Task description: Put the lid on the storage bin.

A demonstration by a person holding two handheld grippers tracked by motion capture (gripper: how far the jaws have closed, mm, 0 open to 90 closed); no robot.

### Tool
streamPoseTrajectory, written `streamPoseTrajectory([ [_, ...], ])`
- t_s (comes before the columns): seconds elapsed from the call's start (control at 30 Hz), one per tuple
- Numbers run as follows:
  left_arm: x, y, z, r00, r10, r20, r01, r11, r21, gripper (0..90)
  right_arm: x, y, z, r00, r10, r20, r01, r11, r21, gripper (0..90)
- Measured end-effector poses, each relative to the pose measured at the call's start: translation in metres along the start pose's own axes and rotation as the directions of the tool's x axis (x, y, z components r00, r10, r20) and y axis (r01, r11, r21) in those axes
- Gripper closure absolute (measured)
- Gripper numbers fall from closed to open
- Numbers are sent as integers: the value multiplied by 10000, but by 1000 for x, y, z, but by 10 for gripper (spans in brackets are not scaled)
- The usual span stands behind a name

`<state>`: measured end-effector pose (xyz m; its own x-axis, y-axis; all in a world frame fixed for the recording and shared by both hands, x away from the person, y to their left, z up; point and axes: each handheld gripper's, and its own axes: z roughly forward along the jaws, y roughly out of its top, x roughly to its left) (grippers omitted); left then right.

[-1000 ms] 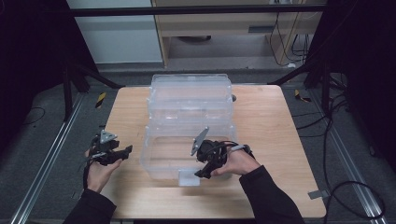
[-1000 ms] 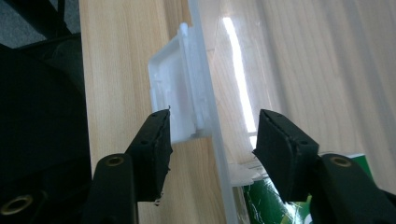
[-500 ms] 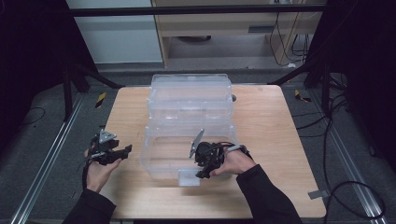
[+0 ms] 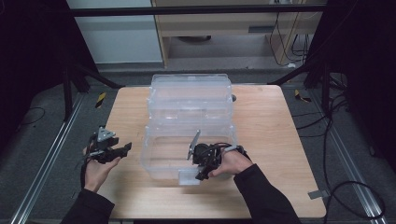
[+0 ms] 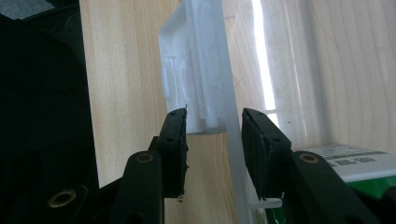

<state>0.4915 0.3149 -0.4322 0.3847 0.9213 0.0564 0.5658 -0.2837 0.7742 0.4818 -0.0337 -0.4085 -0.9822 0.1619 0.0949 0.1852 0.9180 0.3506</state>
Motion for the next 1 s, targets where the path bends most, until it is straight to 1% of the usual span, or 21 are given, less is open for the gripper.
streamPoseTrajectory([
  [0.07, 1, 3, -3, 10000, 66, 41, -65, 9999, -85, 394, 1, 0, 0, 10000, 25, 16, -25, 10000, 39, 618],
  [0.13, 1, 7, -6, 9998, 103, 186, -100, 9998, -196, 396, 1, -1, 0, 10000, 38, 28, -38, 10000, 7, 618],
  [0.2, 1, 13, -10, 9991, 282, 307, -271, 9989, -370, 397, 0, -2, 0, 10000, -2, 23, 2, 9999, -126, 618],
  [0.33, 3, 23, -19, 9972, 504, 551, -462, 9961, -753, 397, 1, -2, 0, 10000, 2, 58, -1, 10000, -93, 619],
  [0.4, 4, 29, -23, 9949, 795, 620, -739, 9934, -879, 398, 1, -2, 0, 10000, 8, 63, -7, 10000, -97, 619],
  [0.47, 4, 34, -26, 9911, 1107, 737, -1034, 9899, -965, 401, 1, -2, 0, 10000, 8, 57, -7, 9999, -103, 619],
  [0.5, 4, 37, -27, 9895, 1185, 823, -1094, 9882, -1070, 402, 1, -2, 0, 10000, -1, 55, 1, 9999, -105, 619],
  [0.57, 4, 44, -29, 9851, 1353, 1058, -1226, 9854, -1185, 405, 1, -2, 0, 10000, -10, 44, 10, 9999, -117, 619],
  [0.7, 0, 58, -32, 9739, 1851, 1312, -1673, 9765, -1361, 404, 1, -2, 0, 10000, 6, 36, -6, 9999, -152, 620],
  [0.77, -2, 64, -33, 9685, 2028, 1443, -1829, 9731, -1398, 404, 1, -2, 0, 10000, 19, 36, -18, 9999, -155, 619],
  [0.8, -3, 68, -33, 9634, 2209, 1516, -2009, 9700, -1368, 404, 1, -2, 0, 10000, -18, 43, 19, 9999, -157, 620],
  [0.83, -4, 72, -32, 9608, 2281, 1577, -2078, 9688, -1354, 404, 1, -3, 0, 10000, 6, 39, -6, 9999, -162, 620],
  [0.87, -6, 75, -32, 9563, 2450, 1596, -2257, 9655, -1300, 404, 1, -3, 0, 10000, -5, 35, 6, 9999, -167, 620],
  [0.93, -9, 82, -30, 9489, 2659, 1698, -2454, 9603, -1327, 401, 1, -3, 0, 10000, -38, 31, 39, 9998, -185, 620],
  [1.0, -12, 88, -29, 9430, 2834, 1747, -2618, 9554, -1364, 400, 1, -3, 0, 10000, -55, 31, 56, 9998, -206, 620],
])
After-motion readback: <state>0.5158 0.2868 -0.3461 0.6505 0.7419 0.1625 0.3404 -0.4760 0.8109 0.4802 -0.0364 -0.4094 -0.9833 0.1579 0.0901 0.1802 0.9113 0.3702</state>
